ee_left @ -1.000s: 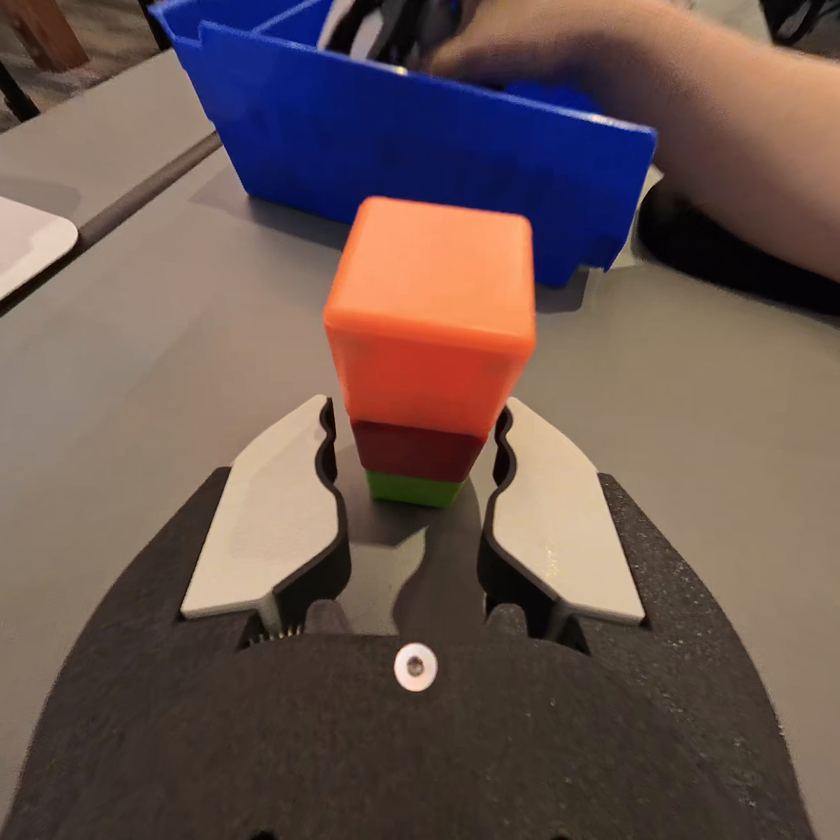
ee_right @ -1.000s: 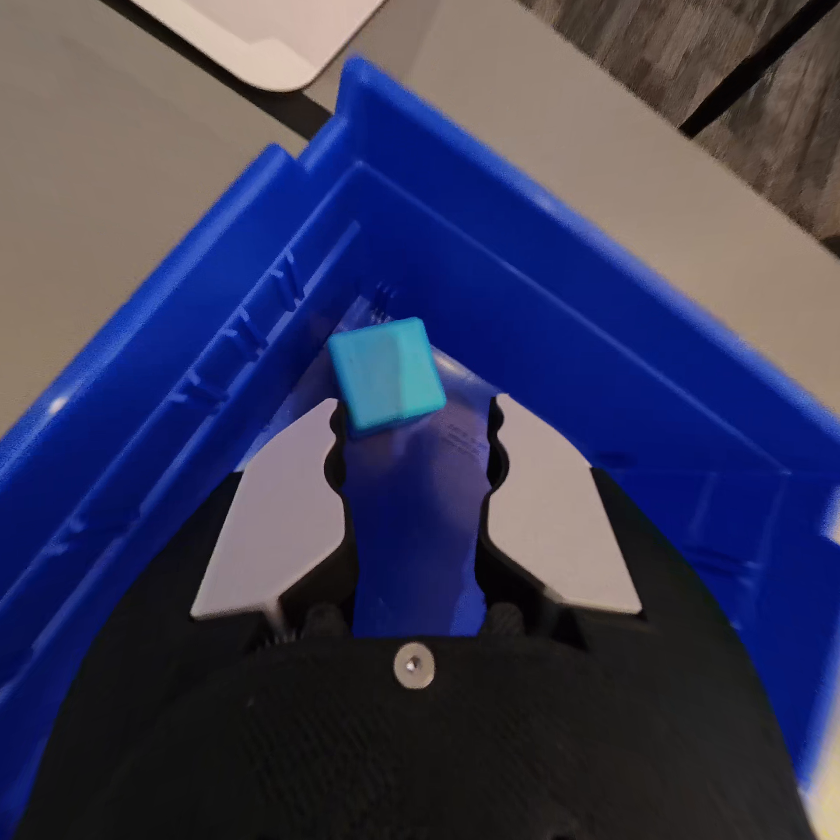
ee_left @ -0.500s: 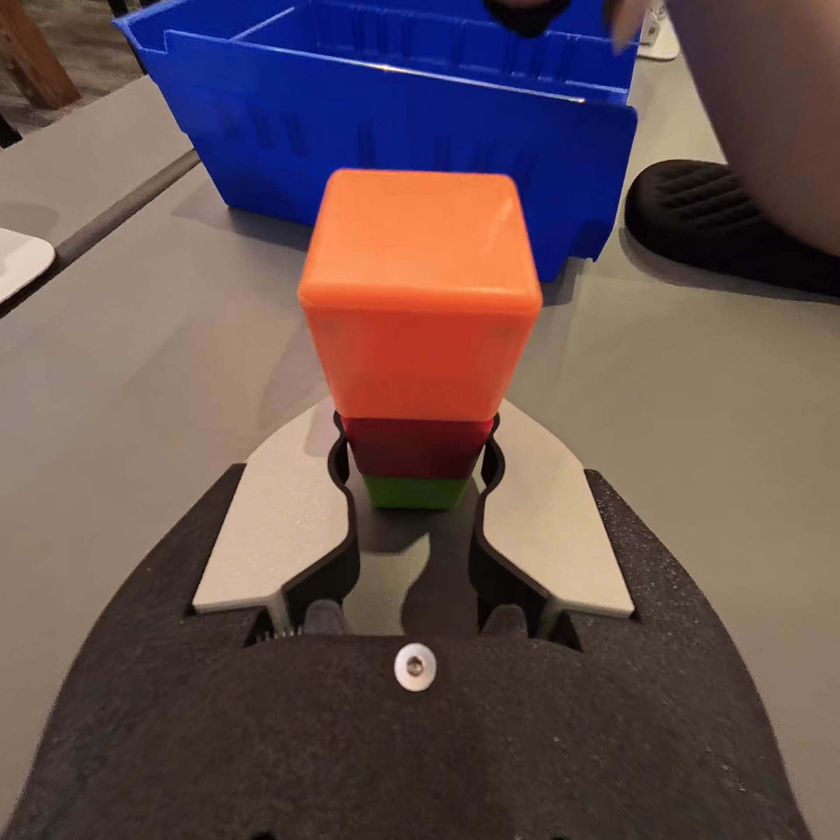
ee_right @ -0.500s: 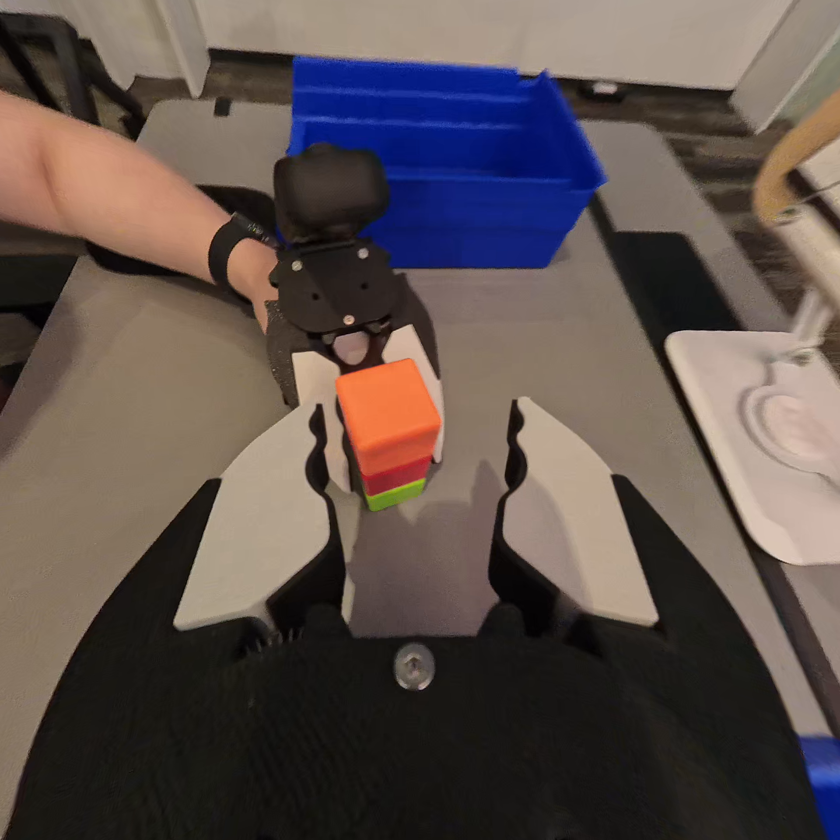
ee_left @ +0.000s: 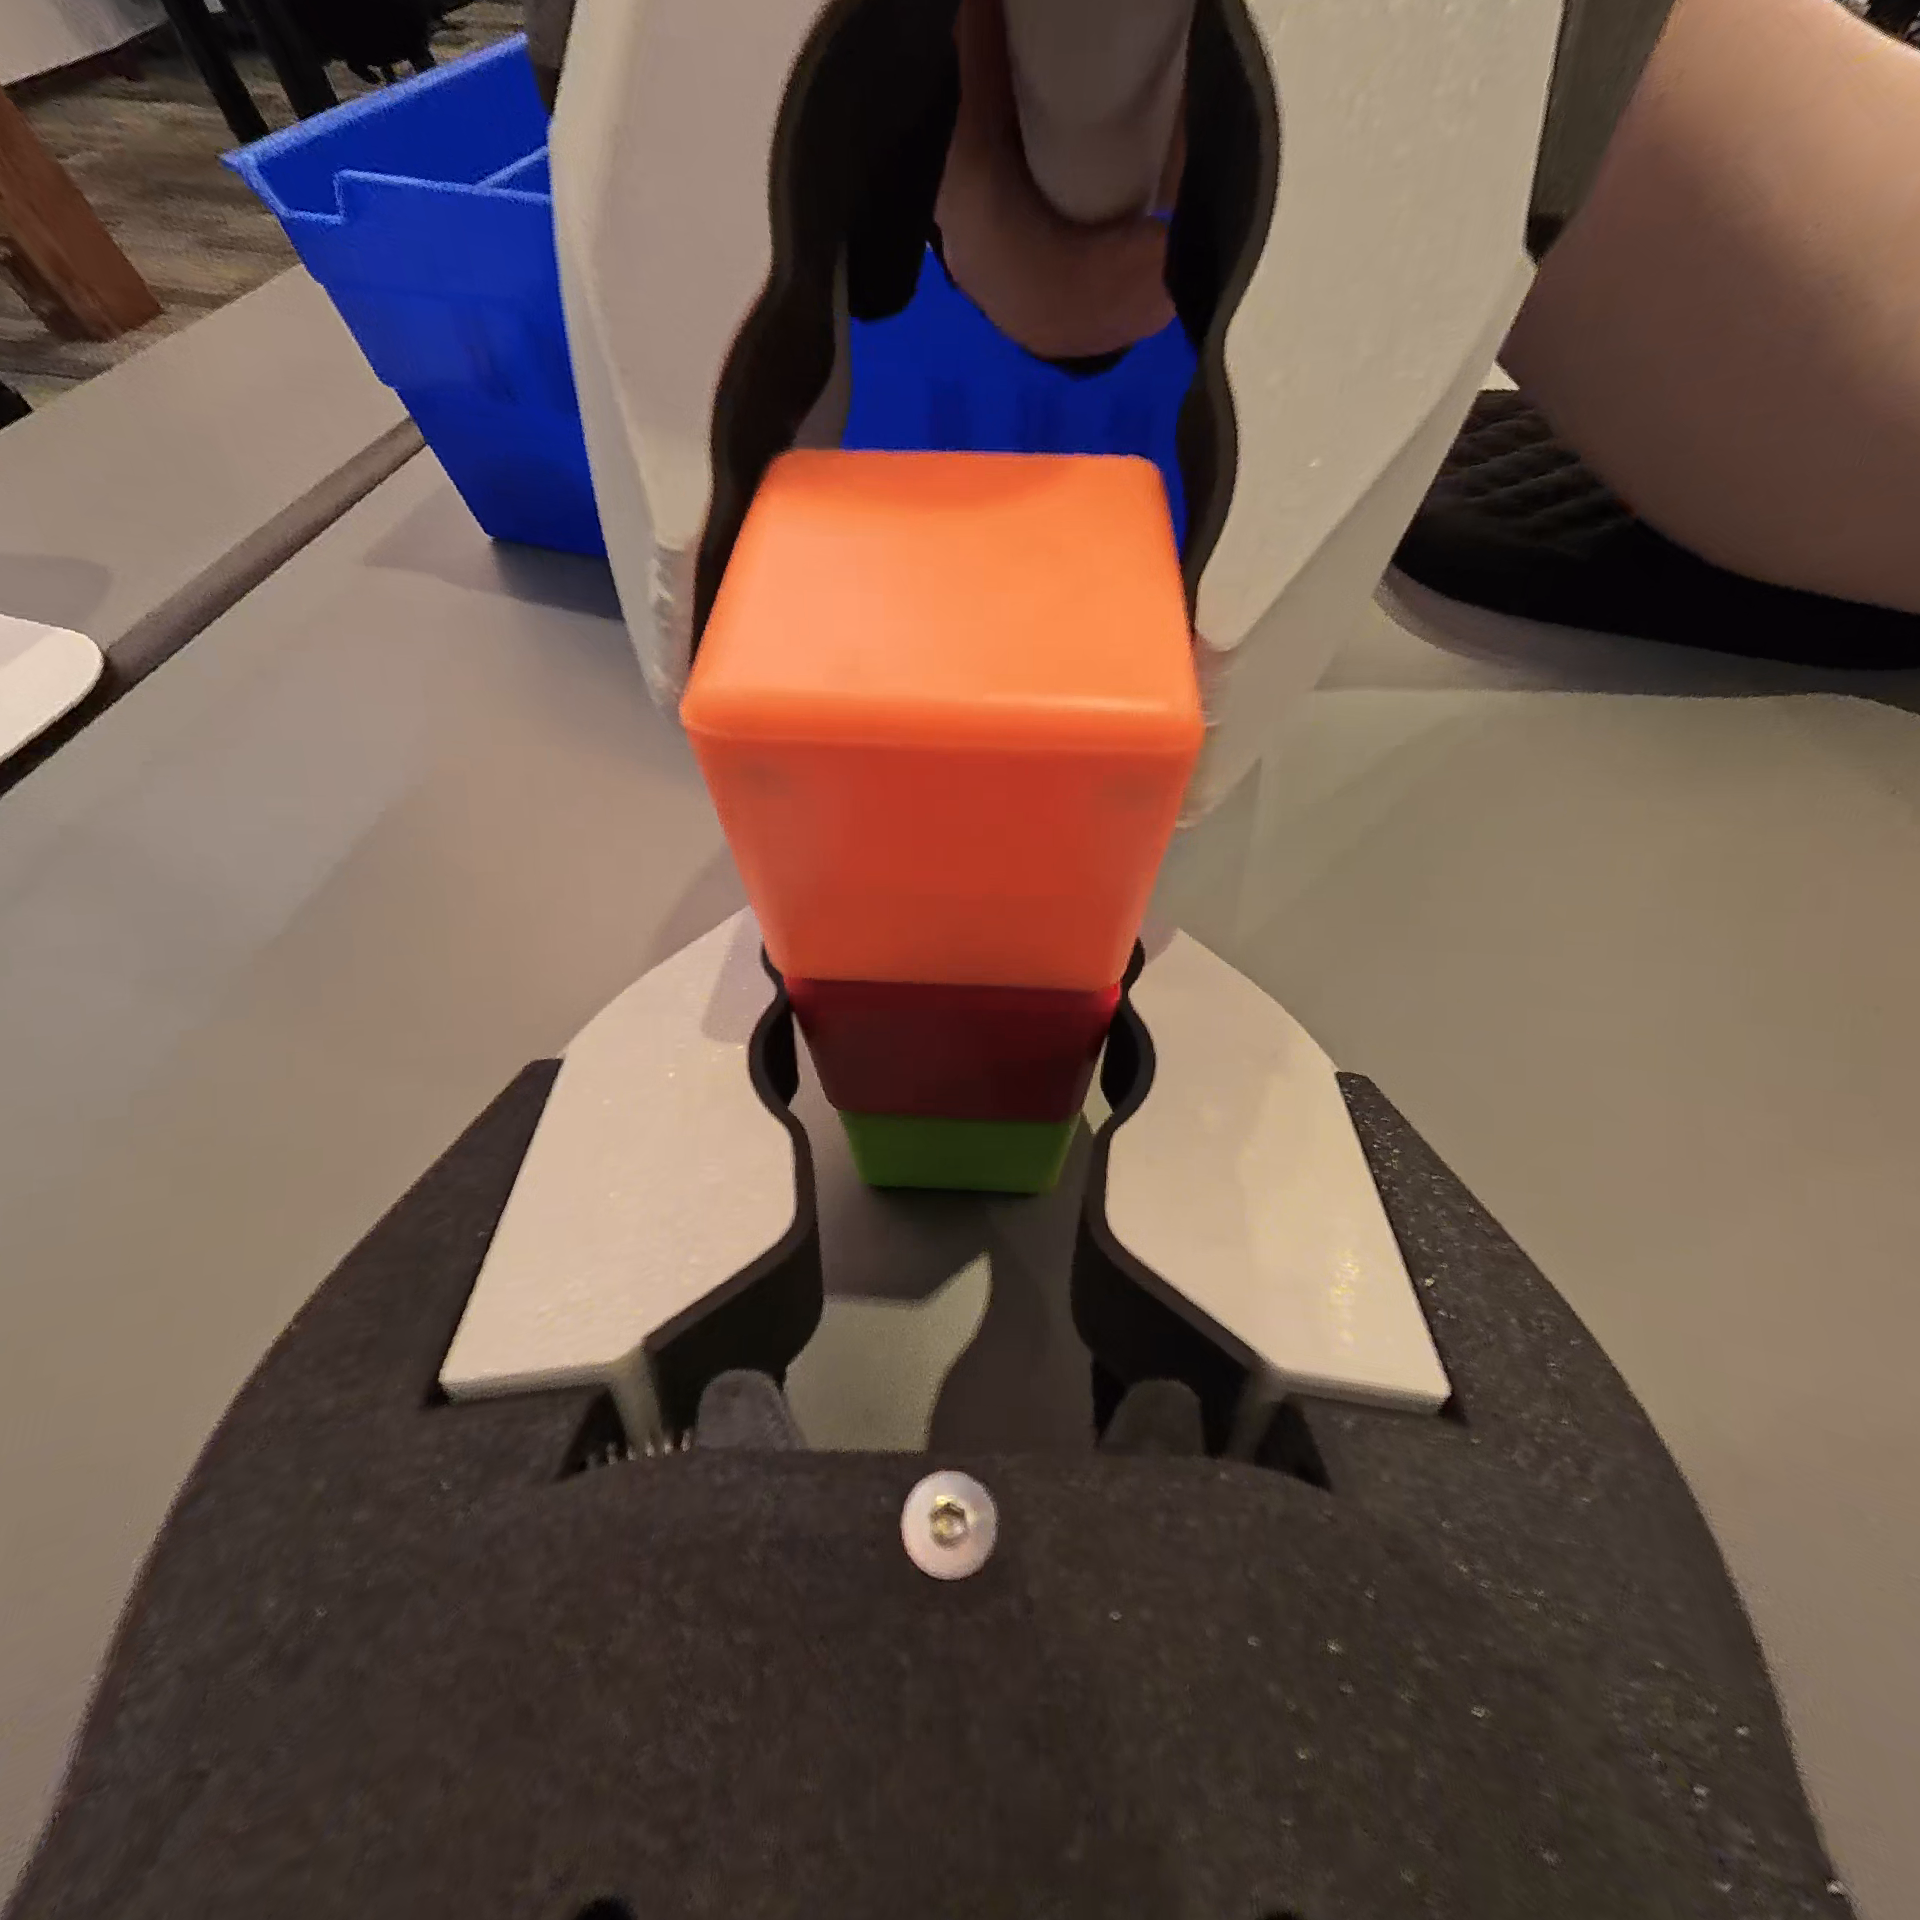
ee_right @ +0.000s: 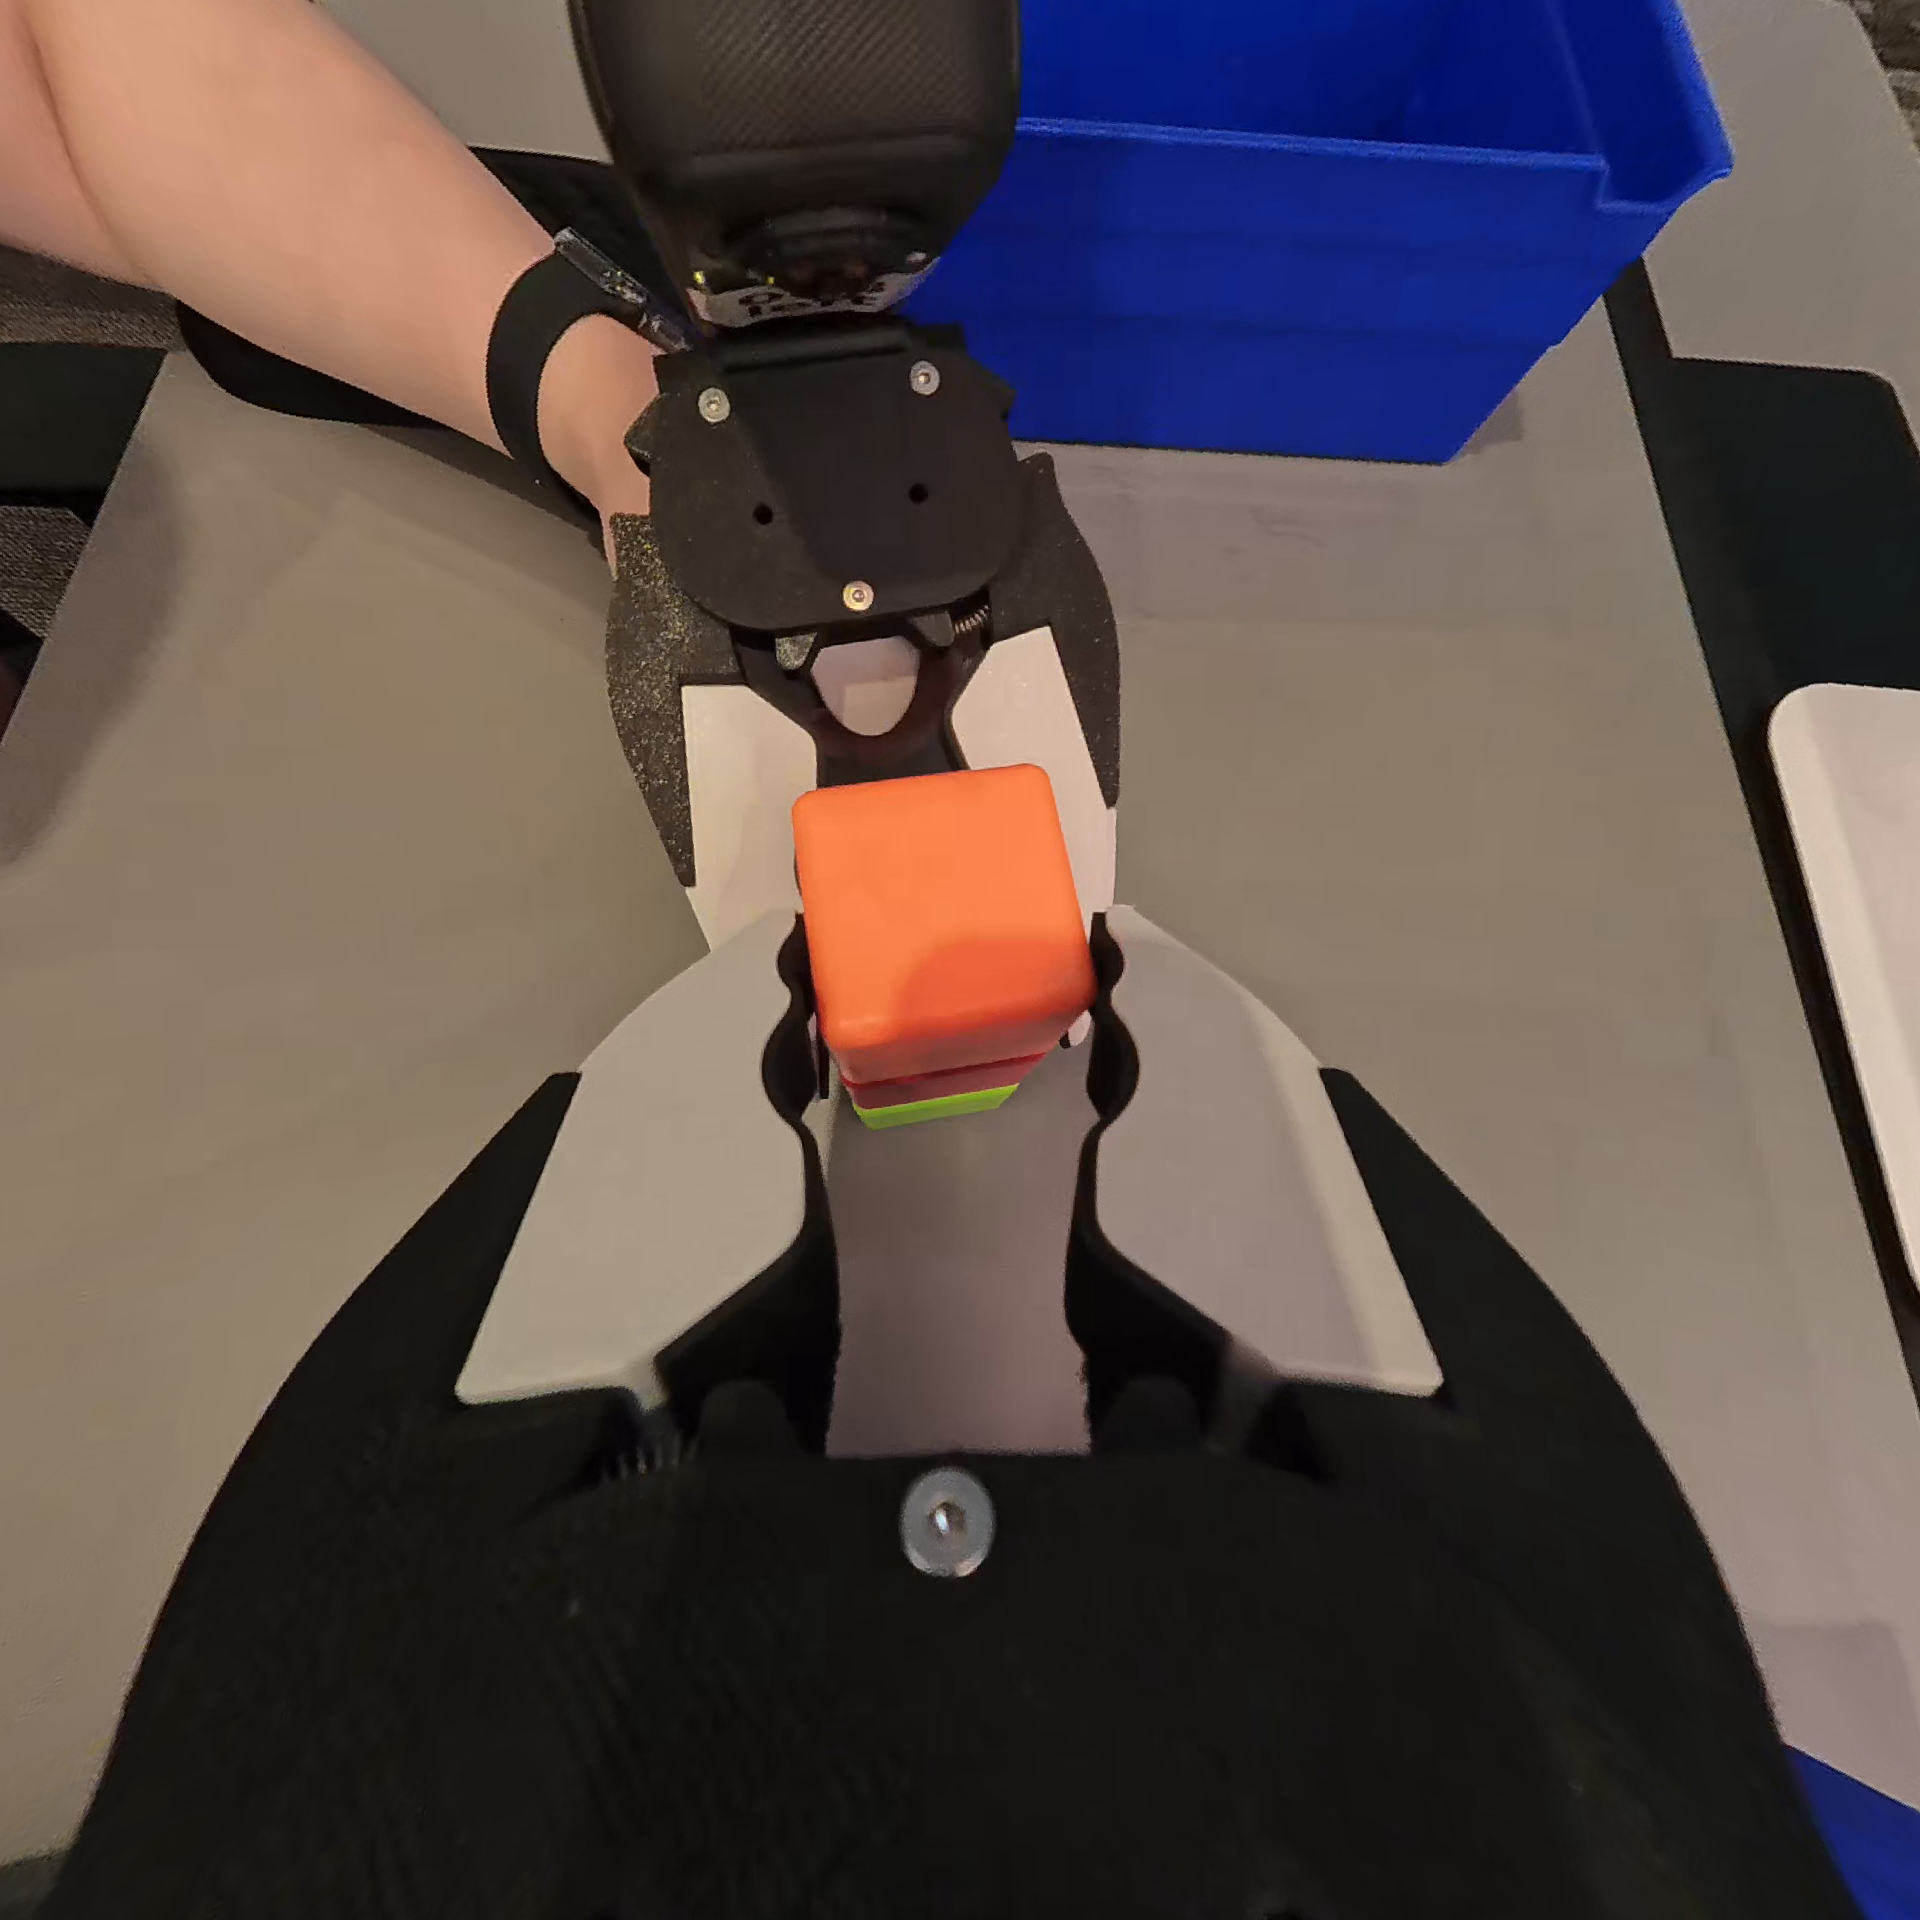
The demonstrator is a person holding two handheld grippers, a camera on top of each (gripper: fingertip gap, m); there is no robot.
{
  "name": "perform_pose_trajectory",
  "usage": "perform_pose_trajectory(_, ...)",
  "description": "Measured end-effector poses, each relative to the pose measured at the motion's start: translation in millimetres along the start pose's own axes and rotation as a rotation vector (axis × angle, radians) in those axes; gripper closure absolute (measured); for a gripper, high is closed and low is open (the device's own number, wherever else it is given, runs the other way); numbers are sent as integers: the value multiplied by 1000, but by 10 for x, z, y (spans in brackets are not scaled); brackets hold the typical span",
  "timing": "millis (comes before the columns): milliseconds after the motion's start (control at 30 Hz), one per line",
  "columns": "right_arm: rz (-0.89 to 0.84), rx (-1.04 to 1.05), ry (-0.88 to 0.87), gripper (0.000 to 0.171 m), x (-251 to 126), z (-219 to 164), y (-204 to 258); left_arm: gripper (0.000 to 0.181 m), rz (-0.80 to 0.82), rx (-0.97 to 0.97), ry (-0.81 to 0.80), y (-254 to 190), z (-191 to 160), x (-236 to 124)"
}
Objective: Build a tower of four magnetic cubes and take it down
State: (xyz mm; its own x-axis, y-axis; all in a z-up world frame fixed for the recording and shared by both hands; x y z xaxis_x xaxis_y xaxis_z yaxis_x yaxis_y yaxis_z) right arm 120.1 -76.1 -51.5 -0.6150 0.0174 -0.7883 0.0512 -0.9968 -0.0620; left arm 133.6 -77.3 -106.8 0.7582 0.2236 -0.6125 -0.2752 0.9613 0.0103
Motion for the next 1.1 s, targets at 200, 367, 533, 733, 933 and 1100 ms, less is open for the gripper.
perform_pose_trajectory(200,28,28,-22,120,-18,18,-2,126,-35,-21,27,-20,0,11)
perform_pose_trajectory(367,48,76,-130,120,-233,118,-38,126,-9,17,83,-25,-71,58)
perform_pose_trajectory(533,-196,192,-231,120,-954,-48,-424,126,12,55,160,-44,-172,153)
perform_pose_trajectory(733,-643,665,-127,120,-1769,-1233,-1168,127,-1,20,71,-88,-7,92)
perform_pose_trajectory(933,-815,1080,212,120,-1585,-2433,-1429,128,26,-12,17,9,66,-16)
perform_pose_trajectory(1100,-920,1183,388,120,-1364,-2843,-1505,128,20,-27,31,63,23,-41)
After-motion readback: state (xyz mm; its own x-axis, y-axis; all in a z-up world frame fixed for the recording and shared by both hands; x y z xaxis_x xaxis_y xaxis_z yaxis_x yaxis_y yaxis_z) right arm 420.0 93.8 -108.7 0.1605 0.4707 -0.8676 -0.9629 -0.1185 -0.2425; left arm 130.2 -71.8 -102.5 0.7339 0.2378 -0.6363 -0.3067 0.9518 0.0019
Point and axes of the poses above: each gripper's, where its closed fingertips meet, x out along the fingers, z out of its top, y = z × x across the jaws, the point moved 1 cm from there along -x, back along the fingers, and after that the axes turned 13 degrees about y, right-handed, at the moved point
